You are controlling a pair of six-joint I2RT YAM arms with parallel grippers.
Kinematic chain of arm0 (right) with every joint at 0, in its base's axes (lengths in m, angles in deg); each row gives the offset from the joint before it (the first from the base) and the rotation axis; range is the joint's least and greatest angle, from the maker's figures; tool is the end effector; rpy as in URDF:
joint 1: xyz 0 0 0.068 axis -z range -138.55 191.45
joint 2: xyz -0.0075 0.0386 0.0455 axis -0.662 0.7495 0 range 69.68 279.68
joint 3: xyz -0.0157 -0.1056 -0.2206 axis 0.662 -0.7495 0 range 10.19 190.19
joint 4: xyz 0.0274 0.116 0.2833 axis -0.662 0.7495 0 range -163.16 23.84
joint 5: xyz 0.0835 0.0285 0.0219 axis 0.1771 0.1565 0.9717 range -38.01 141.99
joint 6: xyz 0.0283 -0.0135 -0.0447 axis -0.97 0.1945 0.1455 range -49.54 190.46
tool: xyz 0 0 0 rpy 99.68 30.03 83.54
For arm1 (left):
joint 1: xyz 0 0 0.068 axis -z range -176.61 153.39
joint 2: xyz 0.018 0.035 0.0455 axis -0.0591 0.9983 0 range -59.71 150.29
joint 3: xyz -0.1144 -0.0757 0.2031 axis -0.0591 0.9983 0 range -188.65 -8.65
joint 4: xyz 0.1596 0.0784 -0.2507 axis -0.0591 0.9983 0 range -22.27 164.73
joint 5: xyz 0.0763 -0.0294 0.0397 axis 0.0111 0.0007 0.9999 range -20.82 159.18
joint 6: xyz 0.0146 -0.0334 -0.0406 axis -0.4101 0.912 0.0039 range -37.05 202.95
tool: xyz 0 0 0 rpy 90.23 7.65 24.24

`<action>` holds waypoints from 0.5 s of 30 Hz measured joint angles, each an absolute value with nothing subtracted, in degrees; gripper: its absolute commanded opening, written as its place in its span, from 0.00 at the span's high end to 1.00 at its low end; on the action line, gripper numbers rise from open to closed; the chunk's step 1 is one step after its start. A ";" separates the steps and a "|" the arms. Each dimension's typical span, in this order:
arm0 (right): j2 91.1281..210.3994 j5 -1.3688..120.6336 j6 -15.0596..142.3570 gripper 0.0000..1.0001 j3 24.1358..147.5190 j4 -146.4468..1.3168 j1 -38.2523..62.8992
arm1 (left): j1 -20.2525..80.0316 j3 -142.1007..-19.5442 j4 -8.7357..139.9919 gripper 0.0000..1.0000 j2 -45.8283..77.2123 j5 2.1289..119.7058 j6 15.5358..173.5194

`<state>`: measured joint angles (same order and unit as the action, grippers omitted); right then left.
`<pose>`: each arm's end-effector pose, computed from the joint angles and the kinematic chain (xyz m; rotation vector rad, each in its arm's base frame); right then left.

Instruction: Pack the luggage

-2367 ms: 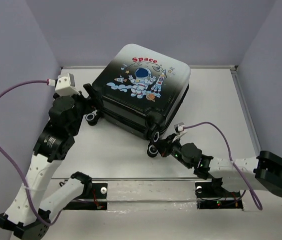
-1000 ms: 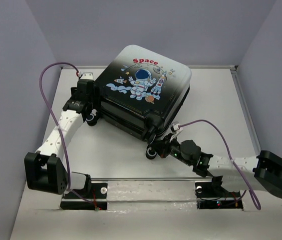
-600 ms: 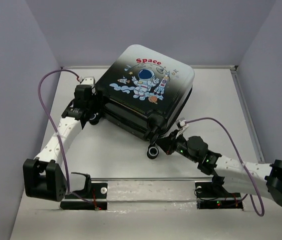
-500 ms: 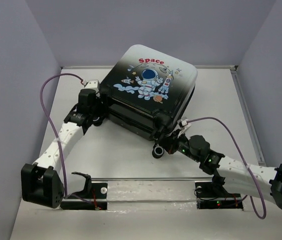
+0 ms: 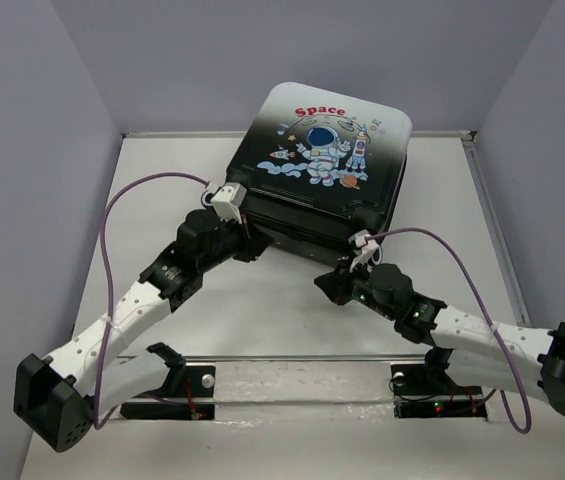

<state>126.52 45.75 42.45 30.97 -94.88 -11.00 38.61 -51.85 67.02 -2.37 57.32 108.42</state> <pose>0.1681 0.2122 0.1588 -0.3254 1.8851 0.8789 0.2401 -0.1786 0.2725 0.3159 1.8757 -0.9260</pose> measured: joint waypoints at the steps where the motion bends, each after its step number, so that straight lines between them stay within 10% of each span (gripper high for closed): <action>1: 126.22 45.51 42.80 0.61 31.08 -93.91 -10.95 | 38.53 -51.33 66.69 0.94 -3.79 57.23 108.88; 5: 125.74 45.53 43.98 0.33 33.79 -88.62 -11.04 | 38.53 -49.58 65.21 0.94 -7.99 57.89 110.00; 9: 125.49 51.35 44.53 0.20 39.69 -82.81 -10.75 | 38.53 -49.08 67.00 0.20 -10.61 63.18 109.95; 15: 125.65 56.64 45.03 0.07 49.00 -77.91 -13.22 | 38.50 -54.85 78.30 0.01 -11.18 78.02 107.31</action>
